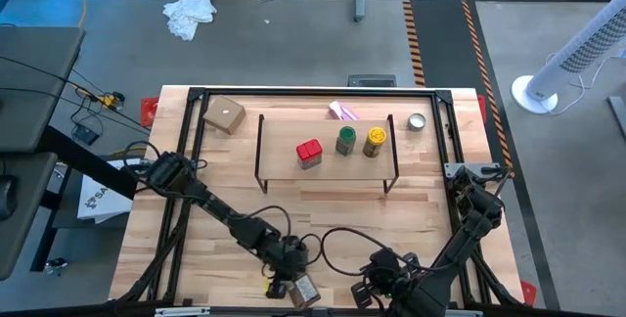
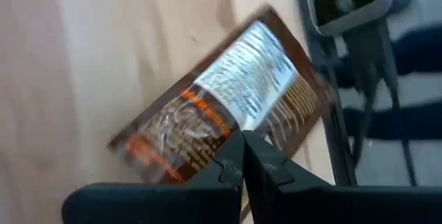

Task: Shelf spices
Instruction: Put the seasoning pack on the shelf

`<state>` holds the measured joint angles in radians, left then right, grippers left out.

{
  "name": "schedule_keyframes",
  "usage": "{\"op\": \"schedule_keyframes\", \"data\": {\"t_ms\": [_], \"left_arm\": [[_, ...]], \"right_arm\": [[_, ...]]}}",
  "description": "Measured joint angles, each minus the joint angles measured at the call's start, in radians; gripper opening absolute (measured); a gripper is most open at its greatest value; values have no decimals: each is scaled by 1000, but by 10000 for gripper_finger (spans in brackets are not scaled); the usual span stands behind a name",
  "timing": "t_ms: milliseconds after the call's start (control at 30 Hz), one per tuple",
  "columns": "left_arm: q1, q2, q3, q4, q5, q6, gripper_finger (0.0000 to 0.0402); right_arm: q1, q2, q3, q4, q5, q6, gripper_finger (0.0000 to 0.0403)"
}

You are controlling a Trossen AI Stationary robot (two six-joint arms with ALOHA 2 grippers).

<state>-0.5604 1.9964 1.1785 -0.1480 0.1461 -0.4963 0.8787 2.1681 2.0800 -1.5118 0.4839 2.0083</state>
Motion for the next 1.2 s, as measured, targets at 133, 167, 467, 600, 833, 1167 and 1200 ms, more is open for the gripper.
{"op": "schedule_keyframes", "data": {"t_ms": [133,167,467,600,833,1167,1200], "left_arm": [[51,2,17,20,-94,-111,0],[63,-1,17,22,-132,-146,0],[139,-46,15,62,-99,-308,0],[124,-156,17,33,-107,-241,0],[24,-306,-90,-83,-340,-158,0],[-78,-345,-255,-57,-368,-415,0],[-85,-344,-256,-57,-387,-416,0]], "right_arm": [[0,0,0,1,0,0,0],[0,0,0,1,0,0,0],[-2,-11,-2,25,1,13,0],[-27,-73,0,123,-36,-25,0],[-128,-93,-65,218,-214,-343,0],[-248,-283,-755,1088,-381,-487,0],[-261,-309,-794,1080,-373,-488,0]]}}
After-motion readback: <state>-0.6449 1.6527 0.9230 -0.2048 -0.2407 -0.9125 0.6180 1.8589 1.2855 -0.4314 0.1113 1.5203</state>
